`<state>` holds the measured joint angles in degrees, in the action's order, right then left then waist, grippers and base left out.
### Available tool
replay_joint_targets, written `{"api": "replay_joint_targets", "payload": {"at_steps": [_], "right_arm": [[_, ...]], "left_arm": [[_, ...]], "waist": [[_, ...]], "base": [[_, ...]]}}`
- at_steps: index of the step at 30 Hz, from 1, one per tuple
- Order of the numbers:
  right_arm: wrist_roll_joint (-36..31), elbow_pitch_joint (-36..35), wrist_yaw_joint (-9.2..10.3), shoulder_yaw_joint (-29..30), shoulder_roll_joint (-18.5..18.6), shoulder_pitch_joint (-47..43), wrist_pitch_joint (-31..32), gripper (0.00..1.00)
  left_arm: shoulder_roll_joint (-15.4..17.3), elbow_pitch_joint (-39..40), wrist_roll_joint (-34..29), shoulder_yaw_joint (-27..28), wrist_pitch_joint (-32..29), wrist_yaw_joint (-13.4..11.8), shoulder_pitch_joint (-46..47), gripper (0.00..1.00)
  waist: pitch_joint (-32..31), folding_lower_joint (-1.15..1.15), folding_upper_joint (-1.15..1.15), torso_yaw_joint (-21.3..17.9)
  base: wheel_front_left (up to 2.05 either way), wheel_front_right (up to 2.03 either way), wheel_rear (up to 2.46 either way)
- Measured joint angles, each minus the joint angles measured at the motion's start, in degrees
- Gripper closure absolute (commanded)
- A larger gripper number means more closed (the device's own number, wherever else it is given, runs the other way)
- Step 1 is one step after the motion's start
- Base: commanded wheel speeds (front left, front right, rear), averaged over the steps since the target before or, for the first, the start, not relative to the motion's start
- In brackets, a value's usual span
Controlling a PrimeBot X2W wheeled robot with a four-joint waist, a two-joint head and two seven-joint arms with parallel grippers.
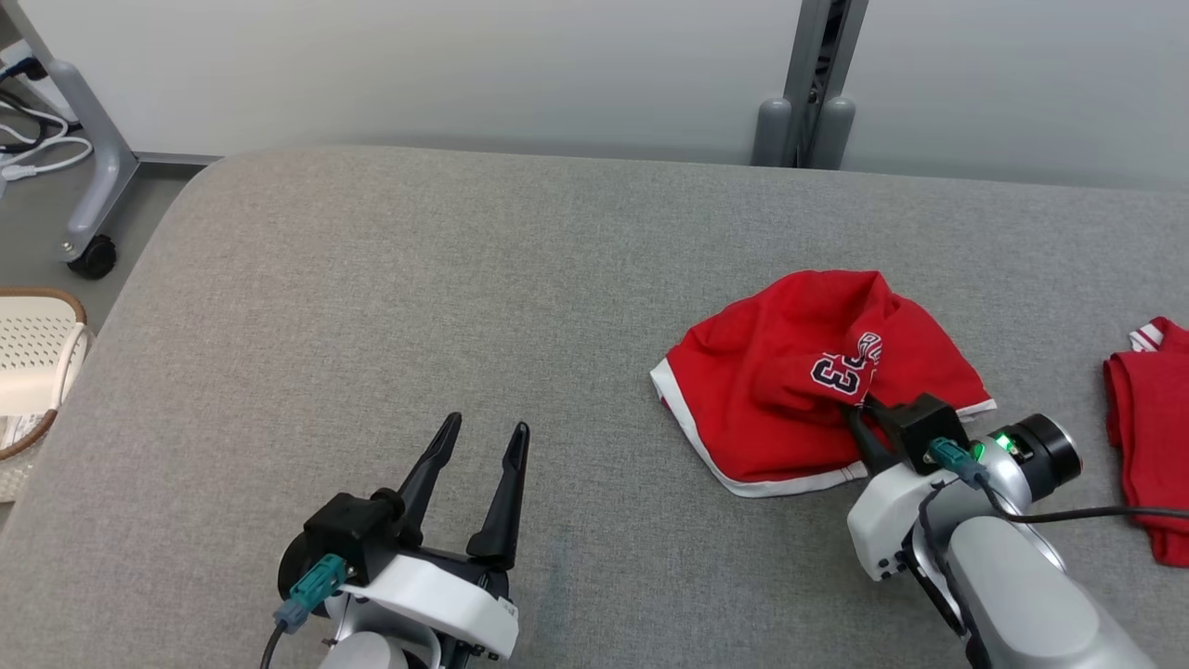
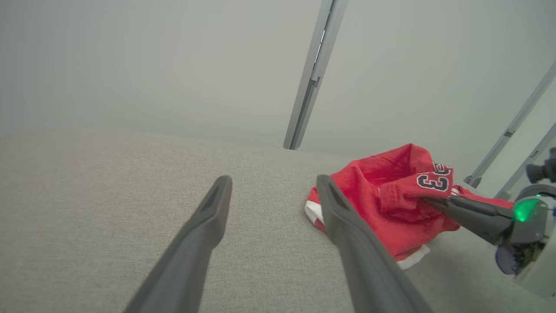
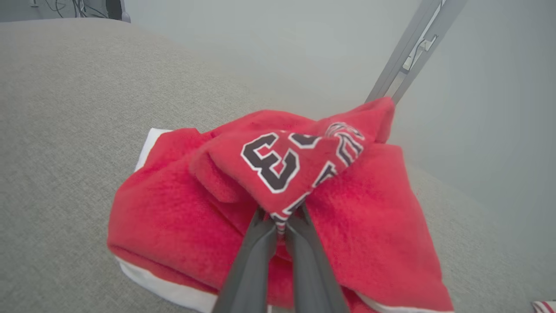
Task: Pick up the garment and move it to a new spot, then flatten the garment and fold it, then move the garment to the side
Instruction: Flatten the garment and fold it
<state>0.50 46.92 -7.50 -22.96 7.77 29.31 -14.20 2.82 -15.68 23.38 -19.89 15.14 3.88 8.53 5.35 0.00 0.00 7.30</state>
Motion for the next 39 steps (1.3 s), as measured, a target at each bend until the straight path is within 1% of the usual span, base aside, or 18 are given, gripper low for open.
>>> {"api": "replay_joint_targets", "payload": {"at_steps": [8,15,19,26,30,32,35,39], "right_arm": [[2.55,-4.63,0.00,0.80,-0.10,1.01,-0.55,1.00],[2.34,-9.85,0.00,4.08,2.24,2.47,-0.63,1.00],[0.45,-13.38,0.00,6.83,4.02,3.15,0.20,1.00],[-3.82,-21.37,0.00,10.89,6.66,3.98,3.69,1.00],[-5.47,-26.46,0.00,11.58,7.34,4.09,5.88,1.00],[-5.42,-28.25,0.00,10.32,7.23,4.05,7.17,1.00],[-3.86,-29.24,0.00,5.54,6.60,3.42,9.06,1.00],[0.21,-26.39,0.00,-2.77,5.75,2.85,10.78,1.00]], "left_arm": [[-0.01,-0.23,0.00,0.36,0.00,-0.01,-0.17,0.00],[-0.01,-0.23,0.00,0.65,0.00,-0.12,-0.98,0.00],[-0.01,-0.21,-0.01,0.83,0.00,-0.18,-1.38,0.00],[-0.01,-0.18,-0.09,1.07,0.00,-0.18,-2.38,0.00],[-0.01,-0.09,-0.14,1.18,0.00,-0.16,-2.71,0.00],[-0.01,-0.07,-0.19,1.15,0.00,-0.15,-3.12,0.00],[-0.01,-0.04,-0.19,1.10,0.00,-0.07,-3.37,0.00],[0.00,0.05,-0.19,0.73,0.00,0.01,-3.37,0.00]], "waist": [[-1.74,0.00,0.00,-1.17],[-3.24,0.00,0.00,-2.02],[-4.18,0.00,0.00,-2.33],[-5.69,0.00,0.00,-2.63],[-6.25,0.00,0.00,-2.50],[-6.37,0.00,0.00,-2.35],[-6.31,0.00,0.00,-2.07],[-5.78,0.00,0.00,-1.60]], "base": [[0.00,0.00,0.00],[0.00,0.00,0.00],[0.00,0.00,0.00],[0.00,0.00,0.00],[0.00,0.00,0.00],[0.00,0.00,0.00],[0.00,0.00,0.00],[0.00,0.00,0.00]]}}
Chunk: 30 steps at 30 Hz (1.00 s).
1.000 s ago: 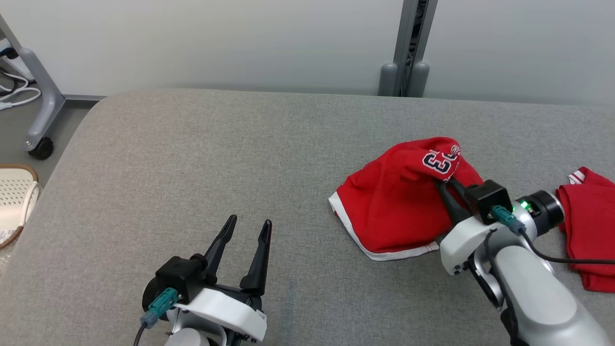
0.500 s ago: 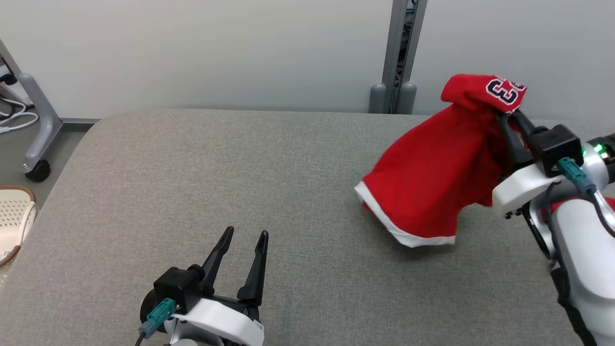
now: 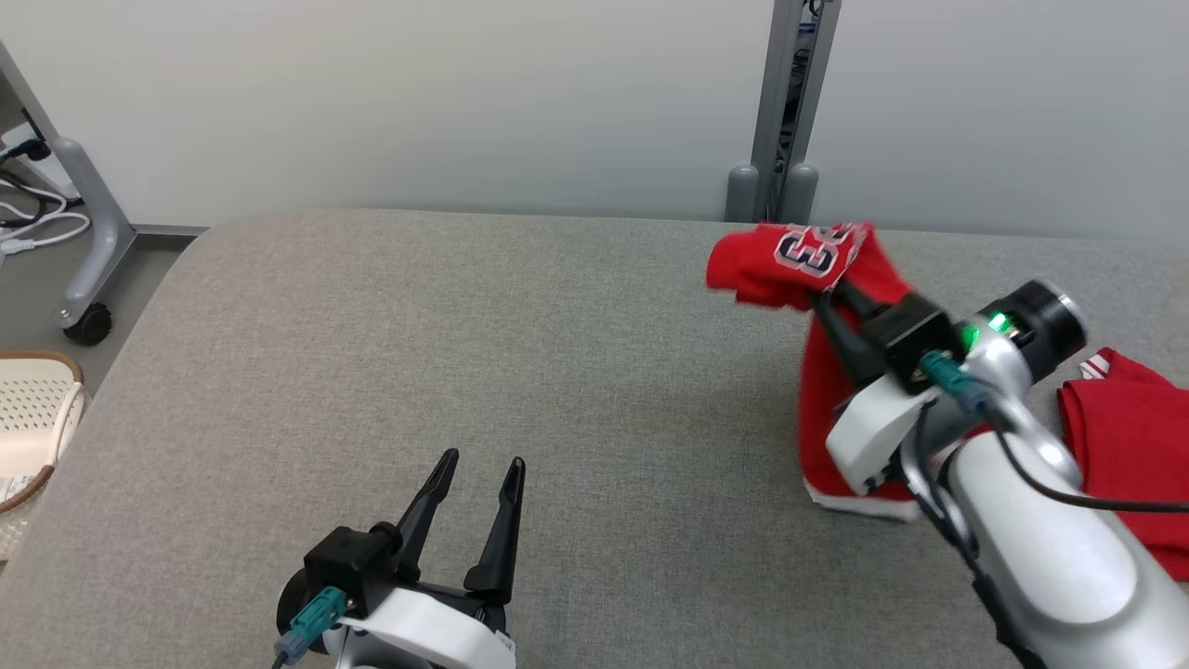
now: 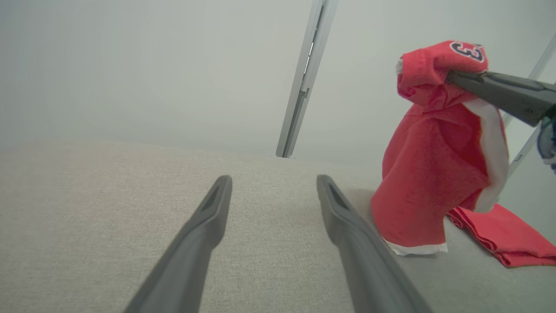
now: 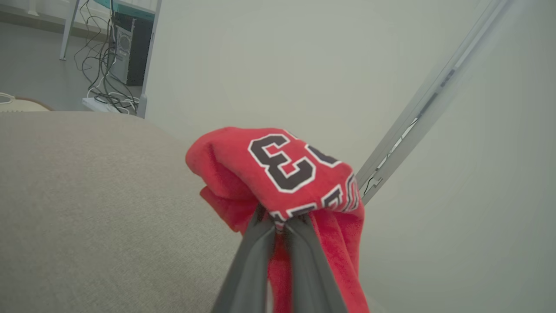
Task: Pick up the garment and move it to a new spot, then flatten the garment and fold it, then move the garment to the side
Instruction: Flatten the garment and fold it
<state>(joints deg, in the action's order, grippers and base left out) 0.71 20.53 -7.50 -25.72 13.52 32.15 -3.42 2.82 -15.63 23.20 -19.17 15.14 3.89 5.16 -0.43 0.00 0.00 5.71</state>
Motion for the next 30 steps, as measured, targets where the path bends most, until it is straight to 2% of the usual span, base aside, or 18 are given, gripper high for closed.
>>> {"api": "replay_joint_targets", "payload": {"at_steps": [5,12,13,14,18,23,30], "right_arm": [[5.54,7.98,0.00,-9.49,-1.13,1.08,0.23,1.00],[11.33,19.86,0.00,-18.31,-3.91,5.83,-2.30,1.00],[12.32,21.29,0.00,-19.25,-4.39,6.35,-2.87,0.68],[13.69,22.80,0.00,-20.08,-4.99,6.85,-3.14,0.00],[17.57,26.50,0.00,-24.91,-6.39,8.96,-4.61,0.00],[22.52,28.54,0.00,-27.74,-7.22,10.94,-6.58,0.00],[27.24,28.52,0.00,-26.66,-5.82,12.15,-9.64,0.00]], "left_arm": [[-0.01,-0.12,0.18,-1.00,0.00,0.07,0.60,0.00],[-0.02,-0.26,0.97,-1.63,0.00,0.03,1.75,0.00],[-0.02,-0.33,1.02,-1.67,0.00,0.00,1.96,0.00],[-0.02,-0.43,1.04,-1.77,0.00,0.00,2.14,0.00],[-0.02,-0.68,1.41,-1.98,0.00,-0.20,2.38,0.00],[-0.01,-1.01,1.52,-1.34,0.00,-0.44,2.38,0.00],[-0.01,-1.13,0.99,-0.19,0.00,-0.43,2.26,0.00]], "waist": [[1.03,0.00,0.00,1.12],[3.02,0.00,0.00,3.34],[3.29,0.00,0.00,3.65],[3.55,0.00,0.00,3.96],[4.27,0.00,0.00,4.90],[3.81,0.00,0.00,4.15],[2.07,0.00,0.00,1.34]], "base": [[0.00,0.00,0.00],[0.00,0.00,0.00],[0.00,0.00,0.00],[0.00,0.00,0.00],[0.00,0.00,0.00],[0.00,0.00,0.00],[0.00,0.00,0.00]]}}
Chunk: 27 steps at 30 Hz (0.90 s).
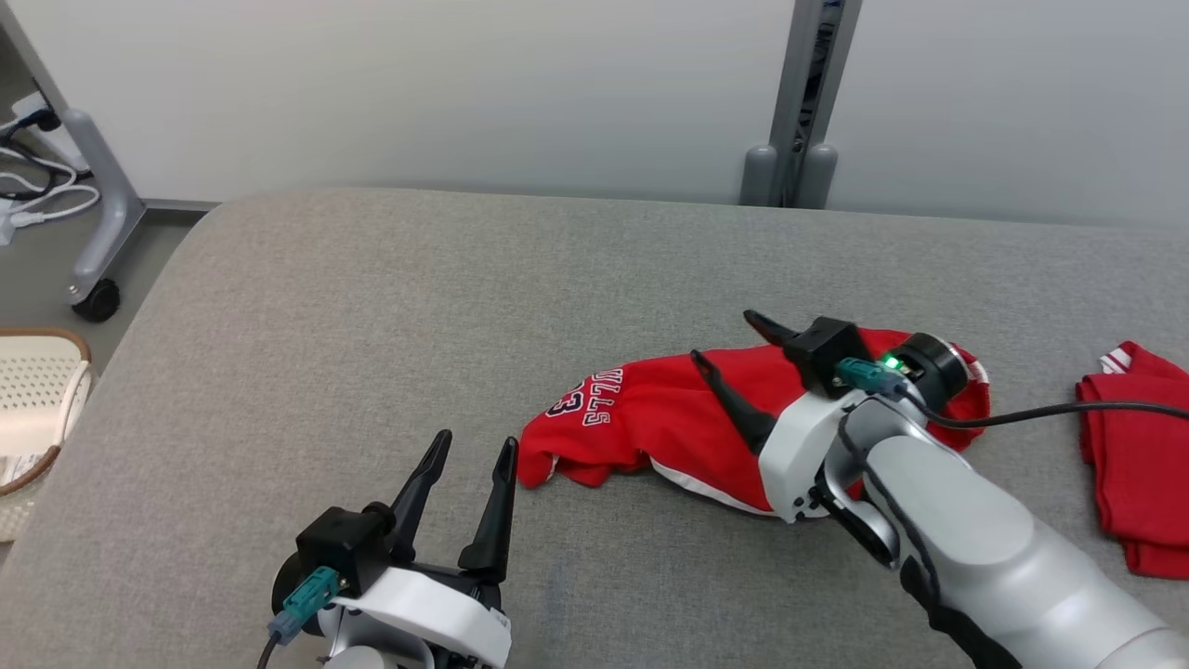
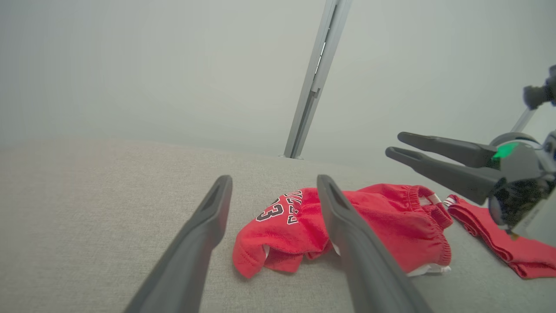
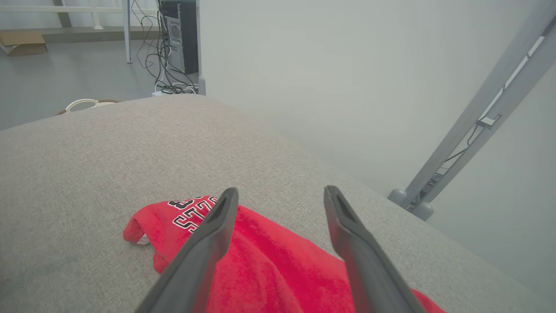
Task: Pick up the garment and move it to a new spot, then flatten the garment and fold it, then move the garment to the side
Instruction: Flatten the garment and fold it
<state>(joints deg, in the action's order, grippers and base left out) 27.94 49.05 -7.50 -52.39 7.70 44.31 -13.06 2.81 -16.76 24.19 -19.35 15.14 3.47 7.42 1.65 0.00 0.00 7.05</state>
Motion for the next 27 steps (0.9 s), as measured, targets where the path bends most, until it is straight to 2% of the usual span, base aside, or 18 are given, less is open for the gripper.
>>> {"api": "replay_joint_targets", "payload": {"at_steps": [8,14,18,27], "right_arm": [[-0.30,-4.99,0.00,10.31,4.33,-2.32,-1.70,0.00],[-5.52,-15.55,0.00,23.80,6.66,-11.02,-1.85,0.00],[-9.61,-22.72,0.00,32.78,5.43,-20.95,-1.86,0.00],[-13.73,-27.03,0.01,39.00,1.77,-32.35,-1.86,0.00]], "left_arm": [[-0.01,0.43,-1.24,1.68,0.00,0.00,-0.87,0.00],[-0.01,1.24,-2.99,3.43,0.00,0.09,-1.43,0.00],[-0.01,1.58,-4.07,4.59,0.00,0.45,-2.46,0.00],[-0.01,1.86,-5.63,6.14,0.00,0.71,-3.88,0.00]], "waist": [[-1.72,0.00,0.00,-3.70],[-2.03,0.00,0.00,-5.97],[-1.95,0.00,0.00,-7.28],[-1.80,0.00,0.00,-8.29]], "base": [[0.00,0.00,0.00],[0.00,0.00,0.00],[0.00,0.00,0.00],[0.00,0.00,0.00]]}}
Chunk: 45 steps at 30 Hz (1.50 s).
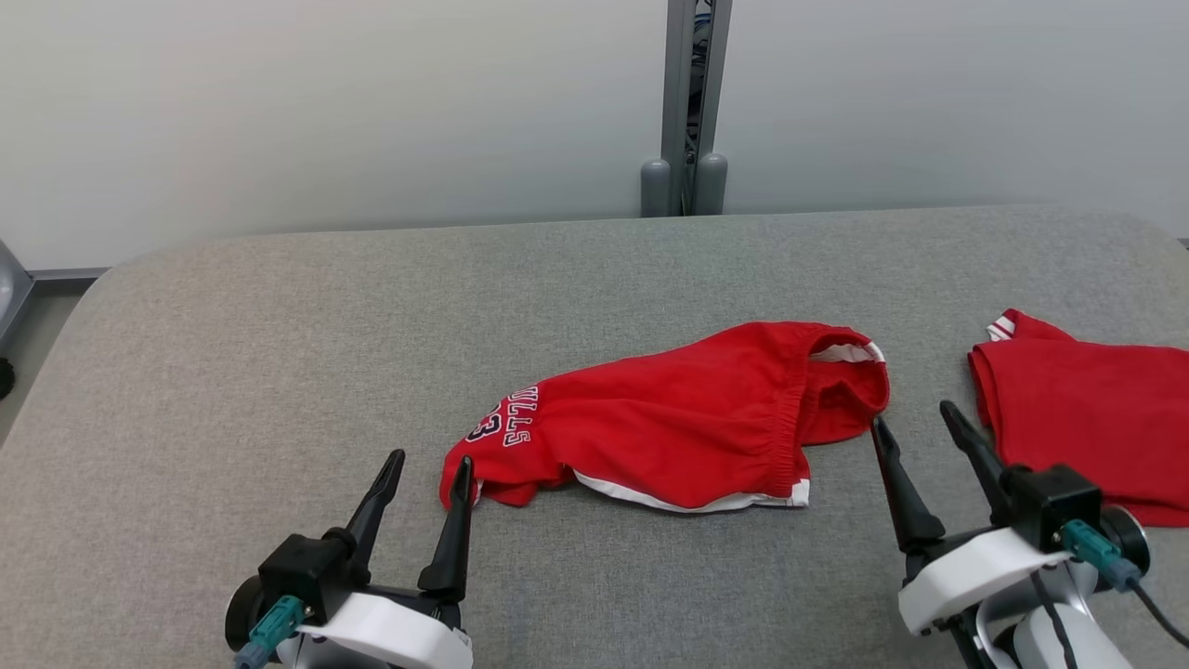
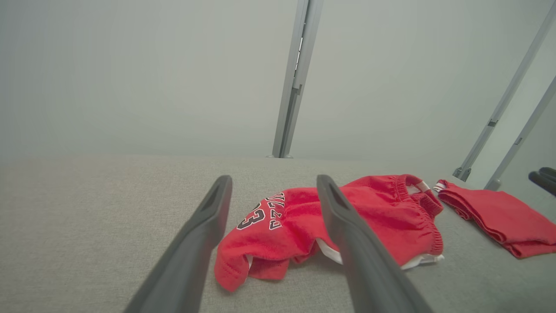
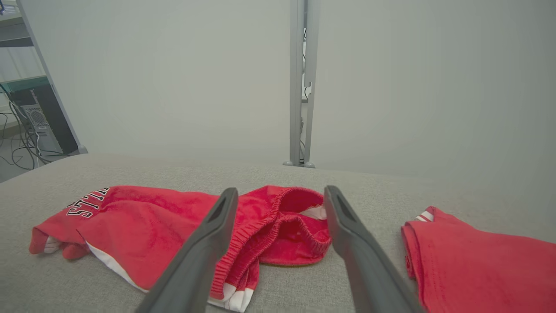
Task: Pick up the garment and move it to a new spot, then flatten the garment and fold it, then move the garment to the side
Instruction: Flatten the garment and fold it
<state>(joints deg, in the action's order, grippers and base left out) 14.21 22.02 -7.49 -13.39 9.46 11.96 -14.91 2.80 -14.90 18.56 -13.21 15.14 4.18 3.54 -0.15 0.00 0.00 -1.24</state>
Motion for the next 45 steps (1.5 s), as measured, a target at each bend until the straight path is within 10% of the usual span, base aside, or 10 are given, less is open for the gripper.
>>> {"api": "replay_joint_targets", "payload": {"at_steps": [15,44,45], "right_arm": [[-1.74,-2.26,-0.01,-0.80,-1.49,-2.04,1.62,0.00],[6.12,22.78,-0.01,-29.48,6.46,16.41,1.29,0.00],[6.44,23.27,-0.01,-30.09,6.44,16.75,1.25,0.12]], "left_arm": [[0.01,-4.80,-0.15,-0.85,0.00,-0.19,-0.35,0.00],[0.01,-7.36,0.64,-4.82,0.00,0.29,5.41,0.00],[0.00,-7.33,0.65,-4.90,0.00,0.29,5.50,0.00]], "waist": [[1.09,0.00,0.00,-0.25],[8.00,0.00,0.00,4.74],[8.14,0.00,0.00,4.87]], "base": [[0.00,0.00,0.00],[0.00,0.00,0.00],[0.00,0.00,0.00]]}}
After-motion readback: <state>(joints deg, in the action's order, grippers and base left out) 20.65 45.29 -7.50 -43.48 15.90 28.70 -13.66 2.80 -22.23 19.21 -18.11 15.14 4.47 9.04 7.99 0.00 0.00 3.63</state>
